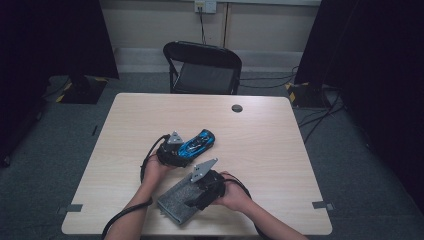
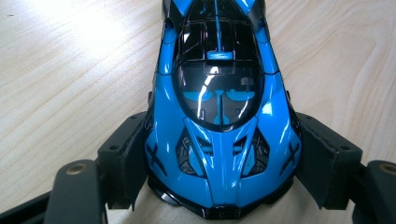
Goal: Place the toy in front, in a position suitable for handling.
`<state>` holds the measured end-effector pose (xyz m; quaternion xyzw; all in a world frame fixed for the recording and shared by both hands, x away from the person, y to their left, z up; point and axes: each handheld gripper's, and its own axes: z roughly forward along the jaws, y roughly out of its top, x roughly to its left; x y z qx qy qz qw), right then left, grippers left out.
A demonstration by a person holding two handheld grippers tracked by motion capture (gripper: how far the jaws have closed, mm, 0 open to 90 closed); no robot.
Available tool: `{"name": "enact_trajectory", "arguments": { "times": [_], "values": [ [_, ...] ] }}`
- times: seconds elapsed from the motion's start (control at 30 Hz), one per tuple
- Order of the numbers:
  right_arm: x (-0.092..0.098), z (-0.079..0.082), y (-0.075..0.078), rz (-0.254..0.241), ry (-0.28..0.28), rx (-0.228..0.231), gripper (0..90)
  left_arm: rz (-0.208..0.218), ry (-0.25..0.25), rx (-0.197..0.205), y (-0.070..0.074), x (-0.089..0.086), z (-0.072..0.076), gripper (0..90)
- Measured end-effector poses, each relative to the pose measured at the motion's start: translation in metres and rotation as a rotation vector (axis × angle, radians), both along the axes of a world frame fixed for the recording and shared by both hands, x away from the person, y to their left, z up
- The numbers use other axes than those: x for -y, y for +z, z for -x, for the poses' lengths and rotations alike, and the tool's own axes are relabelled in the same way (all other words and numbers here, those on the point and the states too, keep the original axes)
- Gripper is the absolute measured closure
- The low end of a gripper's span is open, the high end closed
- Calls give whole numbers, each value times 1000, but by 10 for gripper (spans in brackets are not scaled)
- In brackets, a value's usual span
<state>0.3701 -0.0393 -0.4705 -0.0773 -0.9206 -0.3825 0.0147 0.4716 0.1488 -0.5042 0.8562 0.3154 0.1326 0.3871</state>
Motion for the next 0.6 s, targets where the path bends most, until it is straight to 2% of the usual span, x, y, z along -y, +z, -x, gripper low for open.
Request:
{"name": "enact_trajectory", "arguments": {
  "times": [0.23, 0.4, 0.5, 0.53, 0.57, 0.6],
  "values": [
    [-11, 3, -5, 22, 44, 14, 171, 0, 0, 0, 0, 0, 0, 260],
    [-14, 5, -14, 44, 51, 20, 166, 1, 0, 0, 0, 0, 0, 260],
    [-16, 6, -15, 71, 61, 47, 169, 1, 0, 0, 0, 0, 0, 260],
    [-17, 9, -15, 89, 78, 82, 170, 0, 0, 0, 0, 0, 0, 260],
    [-18, 10, -15, 94, 82, 96, 172, 0, 0, 0, 0, 0, 0, 260],
    [-18, 10, -16, 94, 79, 95, 173, 0, 0, 0, 0, 0, 0, 260]
  ]
}}
